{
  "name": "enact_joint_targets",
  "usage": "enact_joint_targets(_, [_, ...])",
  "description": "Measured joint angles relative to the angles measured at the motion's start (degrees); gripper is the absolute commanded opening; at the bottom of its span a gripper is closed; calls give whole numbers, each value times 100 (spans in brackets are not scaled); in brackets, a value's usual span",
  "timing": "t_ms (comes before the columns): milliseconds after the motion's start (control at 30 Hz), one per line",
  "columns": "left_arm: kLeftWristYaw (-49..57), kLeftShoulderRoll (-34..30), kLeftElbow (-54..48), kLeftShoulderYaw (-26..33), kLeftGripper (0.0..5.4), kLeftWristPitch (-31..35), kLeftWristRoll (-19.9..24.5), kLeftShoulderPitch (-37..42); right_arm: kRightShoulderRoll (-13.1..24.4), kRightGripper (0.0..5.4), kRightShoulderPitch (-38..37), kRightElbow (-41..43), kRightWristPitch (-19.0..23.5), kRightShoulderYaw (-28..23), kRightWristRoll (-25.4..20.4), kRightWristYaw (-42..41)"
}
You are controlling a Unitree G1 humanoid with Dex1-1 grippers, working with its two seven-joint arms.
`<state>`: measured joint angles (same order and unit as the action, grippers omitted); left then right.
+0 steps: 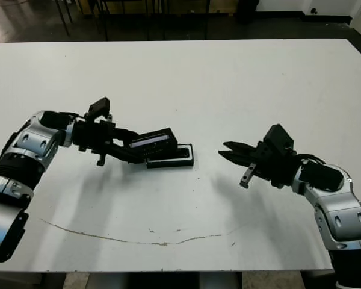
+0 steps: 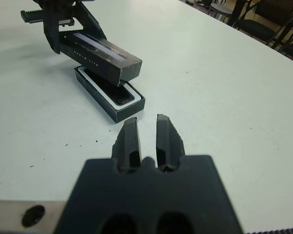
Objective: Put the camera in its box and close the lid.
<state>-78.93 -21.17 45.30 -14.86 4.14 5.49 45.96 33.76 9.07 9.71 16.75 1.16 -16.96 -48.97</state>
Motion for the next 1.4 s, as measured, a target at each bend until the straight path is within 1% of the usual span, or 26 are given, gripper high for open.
enact_joint_targets(200, [-1,179,355,-18,106,-223,-120,161,27,0,-22,102,174,-3,-8,1])
enact_joint_targets(367, [-65,317,513,-103,106,-323,-227,204,79,0,-72,132,179,-32,-17,-1])
enact_joint_targets(733, [-103,356,136,-344,106,-204,-451,250,98,0,-91,137,167,-117,-30,-13])
enact_joint_targets(900, [-103,368,111,-381,106,-119,-476,274,107,0,-90,126,169,-118,-34,-37])
enact_joint_targets(1000, [-99,368,115,-421,106,-188,-522,287,108,0,-91,125,172,-122,-38,-44])
enact_joint_targets(1267, [216,444,130,-709,104,-432,-985,353,130,0,-91,91,166,-138,-40,-99])
enact_joint_targets(1400, [385,559,346,-862,104,-655,-1152,491,132,0,-90,82,170,-146,-61,-120])
